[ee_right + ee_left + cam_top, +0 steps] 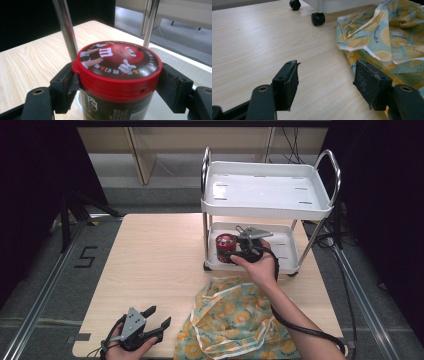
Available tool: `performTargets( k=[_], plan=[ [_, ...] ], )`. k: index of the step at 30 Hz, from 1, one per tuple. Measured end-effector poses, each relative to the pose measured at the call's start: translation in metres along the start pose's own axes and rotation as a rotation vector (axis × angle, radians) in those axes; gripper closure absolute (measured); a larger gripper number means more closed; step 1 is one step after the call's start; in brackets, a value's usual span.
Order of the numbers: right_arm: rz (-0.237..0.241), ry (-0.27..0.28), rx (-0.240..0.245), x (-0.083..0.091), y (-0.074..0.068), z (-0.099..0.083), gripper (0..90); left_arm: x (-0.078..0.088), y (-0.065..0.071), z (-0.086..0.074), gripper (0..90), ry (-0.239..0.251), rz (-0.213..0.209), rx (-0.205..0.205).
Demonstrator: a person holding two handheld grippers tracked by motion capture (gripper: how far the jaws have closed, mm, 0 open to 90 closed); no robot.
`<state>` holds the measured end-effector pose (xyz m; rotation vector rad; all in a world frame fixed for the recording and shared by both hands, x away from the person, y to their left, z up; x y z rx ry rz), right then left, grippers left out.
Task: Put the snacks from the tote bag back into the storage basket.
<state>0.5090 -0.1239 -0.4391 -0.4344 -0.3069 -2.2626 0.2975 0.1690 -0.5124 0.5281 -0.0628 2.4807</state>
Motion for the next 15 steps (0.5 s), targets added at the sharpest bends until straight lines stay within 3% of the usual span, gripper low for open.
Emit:
performTargets(
  k=[1, 3, 9, 15],
  plan=[
    [0.002, 0.000, -0.020, 0.0000, -0.0009, 0.0004, 26.0, -0.0001, 0.0001, -0.0001, 35.2, 0.001, -0.001, 0.003],
    [0.000, -0.003, 0.004, -0.0017, 0.0010, 0.0006, 26.0, 0.0011, -0.0001, -0.0002, 35.2, -0.010, 0.009, 0.000],
    [-0.003, -0.015, -0.029, -0.0034, 0.0012, 0.0003, 26.0, 0.0013, 0.0007, -0.0004, 35.2, -0.008, 0.010, 0.016],
    [-0.016, -0.020, -0.020, -0.0071, 0.0052, -0.0012, 26.0, 0.0018, -0.0003, 0.0000, 35.2, -0.011, 0.012, 0.002]
  ],
)
Point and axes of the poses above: each handheld gripper's, and its own axes: x roughly backward along the jaws, z roughly out of its top, y roughly to its right, the point moved 4 cm from there along -x, roughly forward along the jaws, and after that the axes turned 5 degrees about x, right-handed, at the moved point
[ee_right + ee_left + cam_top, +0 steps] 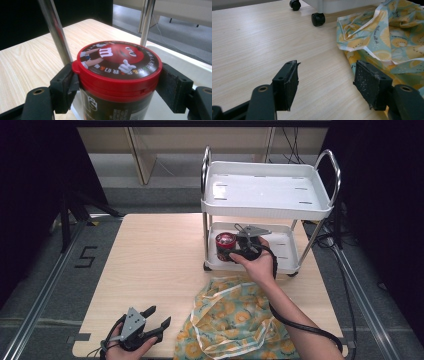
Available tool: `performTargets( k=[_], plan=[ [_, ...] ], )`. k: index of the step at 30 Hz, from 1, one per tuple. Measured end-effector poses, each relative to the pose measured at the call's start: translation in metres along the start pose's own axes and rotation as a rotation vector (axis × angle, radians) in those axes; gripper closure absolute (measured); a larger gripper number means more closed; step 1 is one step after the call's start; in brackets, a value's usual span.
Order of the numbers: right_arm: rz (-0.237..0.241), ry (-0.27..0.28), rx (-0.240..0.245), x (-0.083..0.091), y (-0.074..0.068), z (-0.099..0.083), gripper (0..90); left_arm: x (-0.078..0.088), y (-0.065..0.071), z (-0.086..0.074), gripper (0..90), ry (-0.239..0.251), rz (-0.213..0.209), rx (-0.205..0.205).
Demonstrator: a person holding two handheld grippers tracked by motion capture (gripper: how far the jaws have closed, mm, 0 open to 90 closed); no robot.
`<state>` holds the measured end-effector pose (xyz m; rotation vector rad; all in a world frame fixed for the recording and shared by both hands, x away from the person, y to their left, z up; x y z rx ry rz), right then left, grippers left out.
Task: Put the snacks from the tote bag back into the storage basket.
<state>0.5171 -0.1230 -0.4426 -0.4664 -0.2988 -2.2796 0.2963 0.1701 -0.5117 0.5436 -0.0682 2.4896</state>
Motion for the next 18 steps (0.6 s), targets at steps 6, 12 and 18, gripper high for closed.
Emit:
performTargets(
  k=[6, 12, 18],
  plan=[
    [0.006, 0.002, -0.008, -0.0017, 0.0020, -0.0007, 26.0, 0.0000, 0.0003, 0.0000, 35.2, 0.001, 0.000, 0.003],
    [-0.004, -0.009, -0.016, -0.0038, 0.0036, -0.0021, 26.0, 0.0000, 0.0003, -0.0001, 35.2, 0.000, -0.001, 0.002],
    [0.001, -0.008, -0.022, -0.0063, 0.0041, -0.0029, 26.0, 0.0001, 0.0012, -0.0004, 35.2, 0.000, 0.001, 0.015]
  ],
)
Point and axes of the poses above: each handheld gripper's, and its own axes: x roughly backward along the jaws, z roughly out of its top, y roughly to its right, the point moved 4 cm from there along -x, roughly forward along the jaws, and after that the axes turned 5 degrees about x, right-handed, at the moved point
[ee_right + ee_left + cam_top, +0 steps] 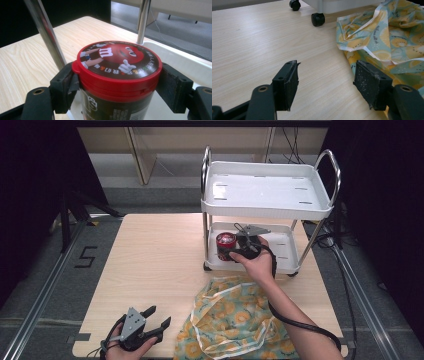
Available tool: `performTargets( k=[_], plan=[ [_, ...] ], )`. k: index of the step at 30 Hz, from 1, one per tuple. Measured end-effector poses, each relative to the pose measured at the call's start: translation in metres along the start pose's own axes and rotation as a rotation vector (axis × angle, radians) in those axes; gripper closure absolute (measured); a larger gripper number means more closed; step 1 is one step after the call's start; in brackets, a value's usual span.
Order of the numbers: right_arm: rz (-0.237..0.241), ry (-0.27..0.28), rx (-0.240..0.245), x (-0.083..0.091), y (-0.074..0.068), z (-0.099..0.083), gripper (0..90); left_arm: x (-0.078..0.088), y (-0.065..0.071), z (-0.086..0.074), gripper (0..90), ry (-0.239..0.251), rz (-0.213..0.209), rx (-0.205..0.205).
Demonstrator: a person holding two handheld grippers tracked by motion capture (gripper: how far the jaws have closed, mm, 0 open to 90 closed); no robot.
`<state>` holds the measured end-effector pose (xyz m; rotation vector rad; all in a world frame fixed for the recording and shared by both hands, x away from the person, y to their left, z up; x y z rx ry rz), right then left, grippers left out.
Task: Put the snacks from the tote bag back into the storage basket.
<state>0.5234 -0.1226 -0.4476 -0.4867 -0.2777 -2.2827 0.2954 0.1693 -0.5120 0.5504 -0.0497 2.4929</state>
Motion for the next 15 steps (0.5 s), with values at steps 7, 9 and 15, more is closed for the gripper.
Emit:
performTargets(
  k=[7, 9, 15],
  plan=[
    [-0.004, -0.011, -0.008, -0.0039, 0.0000, -0.0022, 26.0, 0.0001, -0.0005, 0.0001, 35.2, 0.000, 0.000, -0.004],
    [-0.006, -0.018, -0.007, -0.0055, 0.0001, -0.0029, 26.0, 0.0003, -0.0002, 0.0001, 35.2, -0.001, 0.000, -0.002],
    [-0.001, -0.029, -0.013, -0.0080, -0.0005, -0.0043, 26.0, 0.0006, -0.0004, 0.0001, 35.2, -0.001, -0.001, -0.004]
  ],
)
Point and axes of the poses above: each handheld gripper's, and its own axes: x roughly backward along the jaws, z roughly out of its top, y roughly to its right, the point moved 4 cm from there along -x, roughly forward along the jaws, and after that the axes turned 5 degrees about x, right-handed, at the moved point
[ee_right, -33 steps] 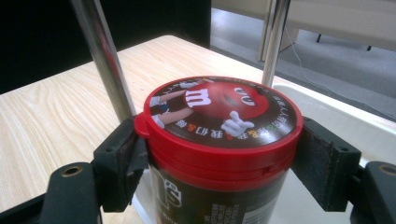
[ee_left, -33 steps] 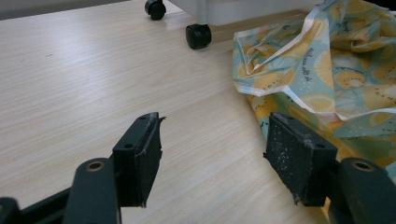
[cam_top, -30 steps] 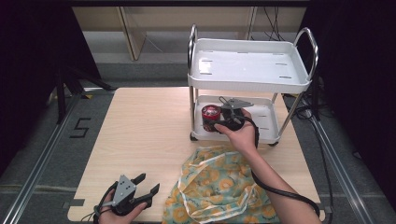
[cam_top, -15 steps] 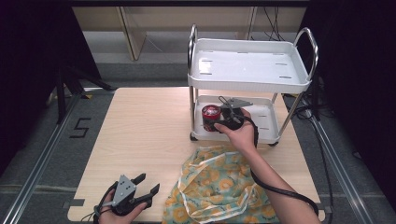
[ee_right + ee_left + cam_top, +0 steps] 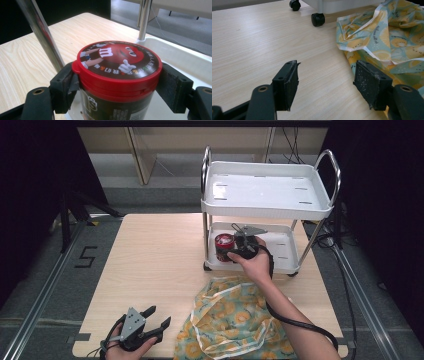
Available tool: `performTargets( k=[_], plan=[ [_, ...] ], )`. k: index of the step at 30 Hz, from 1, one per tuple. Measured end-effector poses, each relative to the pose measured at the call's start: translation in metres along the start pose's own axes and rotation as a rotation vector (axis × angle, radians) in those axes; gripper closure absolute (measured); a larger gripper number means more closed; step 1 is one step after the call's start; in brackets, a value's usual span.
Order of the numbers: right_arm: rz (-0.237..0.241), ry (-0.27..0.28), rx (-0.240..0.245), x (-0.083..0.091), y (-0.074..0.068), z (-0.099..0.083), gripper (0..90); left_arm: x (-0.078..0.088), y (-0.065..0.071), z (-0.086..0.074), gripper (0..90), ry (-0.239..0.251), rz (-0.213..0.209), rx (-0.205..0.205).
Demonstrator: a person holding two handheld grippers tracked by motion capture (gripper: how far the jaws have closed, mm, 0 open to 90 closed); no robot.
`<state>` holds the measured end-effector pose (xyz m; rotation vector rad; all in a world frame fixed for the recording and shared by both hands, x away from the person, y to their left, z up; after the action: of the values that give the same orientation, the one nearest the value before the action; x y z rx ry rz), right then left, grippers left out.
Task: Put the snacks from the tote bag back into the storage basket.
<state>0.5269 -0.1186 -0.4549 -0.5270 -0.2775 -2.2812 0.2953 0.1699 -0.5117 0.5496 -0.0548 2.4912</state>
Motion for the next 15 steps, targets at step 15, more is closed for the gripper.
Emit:
performTargets(
  k=[15],
  plan=[
    [0.011, -0.021, 0.006, -0.0080, -0.0009, -0.0025, 26.0, -0.0006, 0.0004, 0.0002, 35.2, 0.002, -0.001, 0.002]
  ],
)
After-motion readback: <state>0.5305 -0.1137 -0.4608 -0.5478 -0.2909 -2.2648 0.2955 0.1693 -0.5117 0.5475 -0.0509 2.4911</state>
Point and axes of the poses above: each handheld gripper's, and its own axes: x roughly backward along the jaws, z roughly out of its top, y roughly to its right, the point moved 4 cm from there along -x, roughly forward along the jaws, and after that the axes turned 5 degrees about x, right-handed, at the moved point
